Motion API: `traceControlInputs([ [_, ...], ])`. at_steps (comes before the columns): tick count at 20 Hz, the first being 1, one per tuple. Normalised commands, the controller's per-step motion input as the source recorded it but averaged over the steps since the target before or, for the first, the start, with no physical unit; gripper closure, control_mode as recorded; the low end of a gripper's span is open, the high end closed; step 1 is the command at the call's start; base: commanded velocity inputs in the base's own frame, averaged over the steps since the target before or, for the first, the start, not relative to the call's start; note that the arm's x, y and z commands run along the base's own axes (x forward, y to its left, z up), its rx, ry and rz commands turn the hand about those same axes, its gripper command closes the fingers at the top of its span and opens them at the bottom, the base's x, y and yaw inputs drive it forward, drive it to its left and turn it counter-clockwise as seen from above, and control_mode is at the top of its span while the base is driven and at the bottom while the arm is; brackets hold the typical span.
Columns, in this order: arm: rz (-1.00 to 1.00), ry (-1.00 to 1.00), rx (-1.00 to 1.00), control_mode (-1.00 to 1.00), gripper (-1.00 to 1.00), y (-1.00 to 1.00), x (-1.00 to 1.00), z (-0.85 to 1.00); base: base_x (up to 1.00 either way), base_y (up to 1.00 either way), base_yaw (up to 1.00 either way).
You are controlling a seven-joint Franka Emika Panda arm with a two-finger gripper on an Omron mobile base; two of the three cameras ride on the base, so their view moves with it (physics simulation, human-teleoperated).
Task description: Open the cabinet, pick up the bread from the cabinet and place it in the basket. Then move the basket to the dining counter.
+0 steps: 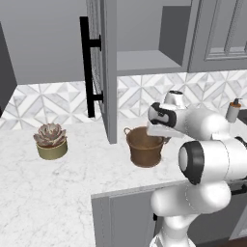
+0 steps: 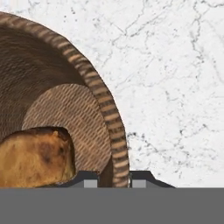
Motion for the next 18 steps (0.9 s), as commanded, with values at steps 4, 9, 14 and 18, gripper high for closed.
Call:
traceControlInputs([
  [4, -0.38, -0.08, 0.14, -1.00, 1.00, 0.07, -0.57, 0.57, 0.00, 0.00, 0.00],
  [9, -0.41, -0.11, 0.14, -1.00, 1.00, 0.06, -0.56, 0.69, 0.00, 0.00, 0.00],
  [14, -0.37, -0.07, 0.16, -1.00, 1.00, 0.20, -0.49, 0.64, 0.00, 0.00, 0.00],
  [18, -0.30, 0.03, 0.09, -1.00, 1.00, 0.23, -0.34, 0.42, 0.00, 0.00, 0.00],
])
